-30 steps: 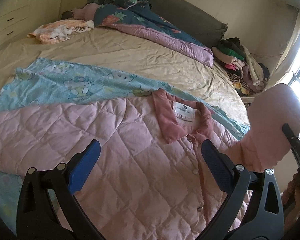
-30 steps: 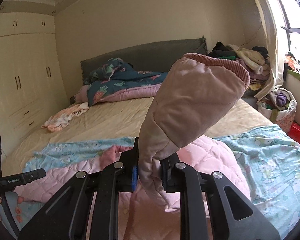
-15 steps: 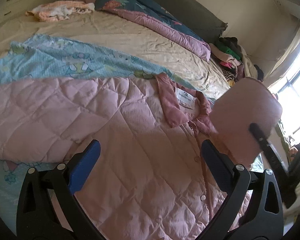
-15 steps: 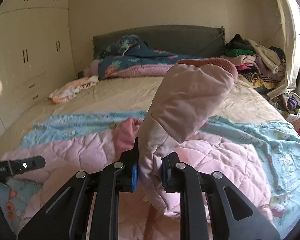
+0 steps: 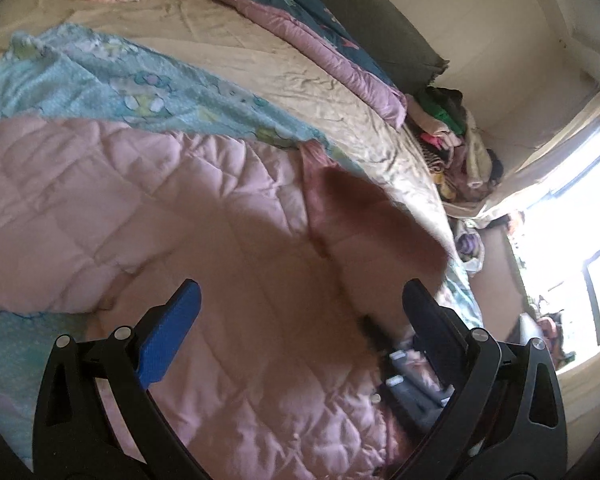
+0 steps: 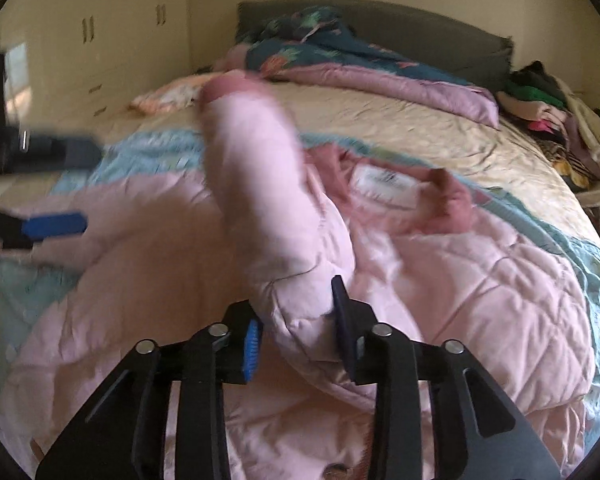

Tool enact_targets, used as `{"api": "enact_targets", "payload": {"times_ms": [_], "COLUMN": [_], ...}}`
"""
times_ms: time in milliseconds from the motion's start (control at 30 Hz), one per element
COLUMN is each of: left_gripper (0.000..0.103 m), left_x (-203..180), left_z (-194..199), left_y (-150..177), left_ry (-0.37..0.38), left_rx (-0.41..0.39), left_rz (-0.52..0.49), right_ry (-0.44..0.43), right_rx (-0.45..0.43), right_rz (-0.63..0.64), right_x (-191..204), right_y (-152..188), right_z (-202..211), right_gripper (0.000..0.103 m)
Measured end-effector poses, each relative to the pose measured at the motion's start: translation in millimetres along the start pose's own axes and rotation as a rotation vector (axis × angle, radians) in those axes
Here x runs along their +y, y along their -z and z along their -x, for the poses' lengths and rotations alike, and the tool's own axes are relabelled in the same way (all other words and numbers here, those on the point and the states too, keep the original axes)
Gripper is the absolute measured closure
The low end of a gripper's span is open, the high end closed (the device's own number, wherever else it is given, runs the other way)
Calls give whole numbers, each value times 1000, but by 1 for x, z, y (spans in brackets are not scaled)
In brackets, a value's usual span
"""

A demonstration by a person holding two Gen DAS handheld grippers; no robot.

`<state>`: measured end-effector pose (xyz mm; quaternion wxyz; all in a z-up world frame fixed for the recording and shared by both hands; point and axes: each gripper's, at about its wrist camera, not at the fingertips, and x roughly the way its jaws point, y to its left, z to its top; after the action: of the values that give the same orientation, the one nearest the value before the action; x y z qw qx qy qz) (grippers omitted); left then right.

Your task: Fold large clothes

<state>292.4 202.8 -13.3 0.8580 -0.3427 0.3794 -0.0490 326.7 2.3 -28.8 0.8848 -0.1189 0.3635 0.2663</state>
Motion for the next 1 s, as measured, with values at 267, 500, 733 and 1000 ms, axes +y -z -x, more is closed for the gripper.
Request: {"api": "enact_targets", "payload": {"times_ms": [267,500,733,1000], "left_gripper": [8,8,20,88], "left_x": [-3,7,-5,-7], "left_z": [-16,-48,-70,-74], "left_y": [10,25,40,41], "left_ry": [70,96,154,110], "left_rx": [60,134,179,139], "left_rz": [19,69,28,-38], "right_ry": [-81,-55,54,174], "right_rx": [46,9,-3,-5], "right_rz": [41,-39,-177,-297], "right_x": [19,-17,-82,-148], "right_y": [20,33,50,68], "right_z": [3,46,77,98], "right_gripper": [25,23,23,23]}}
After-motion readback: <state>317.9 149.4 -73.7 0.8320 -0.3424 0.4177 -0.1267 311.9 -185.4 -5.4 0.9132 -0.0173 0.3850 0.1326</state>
